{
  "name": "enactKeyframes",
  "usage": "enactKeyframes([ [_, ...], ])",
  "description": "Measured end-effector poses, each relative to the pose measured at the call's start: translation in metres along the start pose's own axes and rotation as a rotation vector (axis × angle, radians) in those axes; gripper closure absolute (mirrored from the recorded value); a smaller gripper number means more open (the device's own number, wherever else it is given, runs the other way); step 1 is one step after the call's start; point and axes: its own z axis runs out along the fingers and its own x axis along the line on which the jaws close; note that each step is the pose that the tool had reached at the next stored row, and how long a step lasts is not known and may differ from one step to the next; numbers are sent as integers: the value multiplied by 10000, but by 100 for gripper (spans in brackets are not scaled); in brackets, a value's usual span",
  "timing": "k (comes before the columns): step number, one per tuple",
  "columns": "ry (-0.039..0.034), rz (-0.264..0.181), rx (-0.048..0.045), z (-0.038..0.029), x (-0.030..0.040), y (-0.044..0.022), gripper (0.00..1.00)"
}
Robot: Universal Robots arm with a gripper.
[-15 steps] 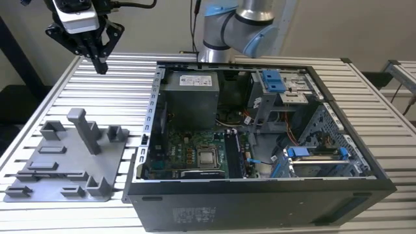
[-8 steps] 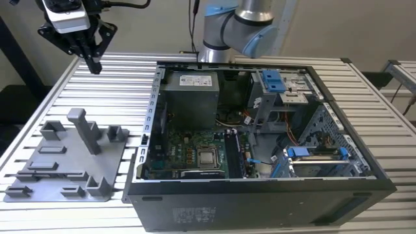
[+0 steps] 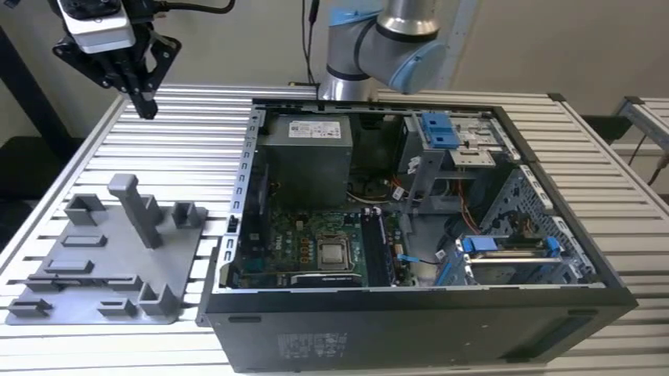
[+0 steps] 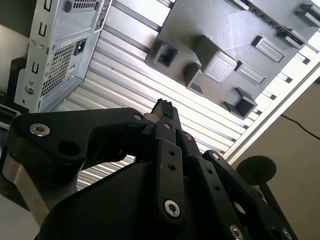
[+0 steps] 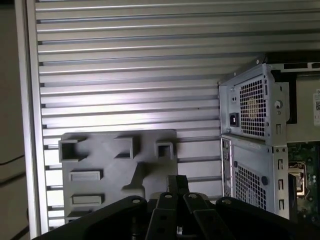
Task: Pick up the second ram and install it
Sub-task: 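Reach for the second ram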
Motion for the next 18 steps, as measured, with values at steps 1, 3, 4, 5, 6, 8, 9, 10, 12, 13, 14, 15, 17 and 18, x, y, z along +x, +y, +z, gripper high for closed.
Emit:
enactKeyframes([
  [1,0,0,0,-1,11,-1,89],
  [3,0,-1,1,-2,34,-2,89],
  [4,0,-1,1,-2,46,-3,89],
  [5,0,-1,0,-2,57,-4,89],
  [6,-1,-1,0,-2,67,-5,89],
  [8,0,-1,0,-1,82,-6,89],
  [9,0,-1,0,0,88,-6,89],
  [10,-1,-1,-1,1,93,-7,89],
  [12,0,-1,0,0,103,-8,89],
  [13,1,-1,0,0,110,-8,89],
  [14,1,0,1,0,118,-8,89],
  [15,1,0,0,0,124,-9,89],
  [17,0,-1,0,-1,140,-10,89],
  [18,1,-1,1,-1,149,-11,89],
])
